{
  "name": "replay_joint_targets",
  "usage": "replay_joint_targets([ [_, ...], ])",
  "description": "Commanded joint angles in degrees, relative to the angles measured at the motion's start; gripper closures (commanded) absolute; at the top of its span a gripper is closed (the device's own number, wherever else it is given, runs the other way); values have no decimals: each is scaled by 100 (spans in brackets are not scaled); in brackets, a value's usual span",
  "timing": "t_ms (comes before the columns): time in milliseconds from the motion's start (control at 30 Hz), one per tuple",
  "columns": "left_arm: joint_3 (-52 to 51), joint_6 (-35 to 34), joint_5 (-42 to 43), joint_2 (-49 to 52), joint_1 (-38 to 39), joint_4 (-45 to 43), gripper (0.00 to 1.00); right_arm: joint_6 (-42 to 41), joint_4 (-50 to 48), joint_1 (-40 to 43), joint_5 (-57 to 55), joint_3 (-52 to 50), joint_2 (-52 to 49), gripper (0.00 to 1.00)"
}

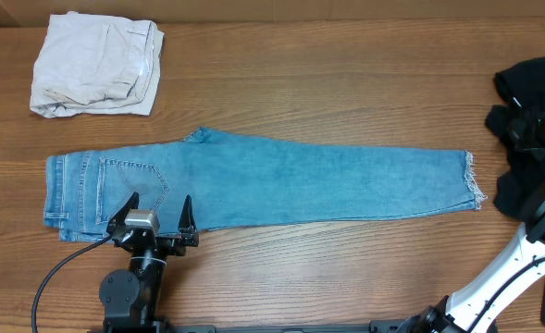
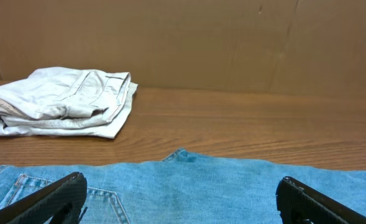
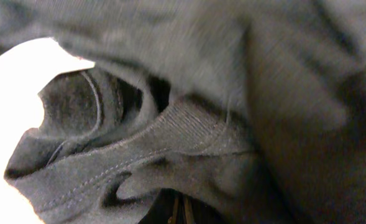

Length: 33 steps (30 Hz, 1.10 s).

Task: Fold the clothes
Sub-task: 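Push the black clothing aside and reach toward the jeans hem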

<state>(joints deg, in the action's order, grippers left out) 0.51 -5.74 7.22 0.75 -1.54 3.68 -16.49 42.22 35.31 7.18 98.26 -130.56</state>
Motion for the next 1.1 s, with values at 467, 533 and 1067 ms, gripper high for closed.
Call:
replay_joint_targets([
  [467, -24, 87, -35, -50, -35, 13, 0, -496, 3180, 302, -1379, 2793, -177, 96],
  [533, -24, 87, -35, -50, -35, 13, 0, -498, 3432, 278, -1034, 2850, -96, 96],
  [1067, -24, 87, -35, -50, -35, 13, 0, -66, 4242, 251, 42, 1394, -92, 96],
])
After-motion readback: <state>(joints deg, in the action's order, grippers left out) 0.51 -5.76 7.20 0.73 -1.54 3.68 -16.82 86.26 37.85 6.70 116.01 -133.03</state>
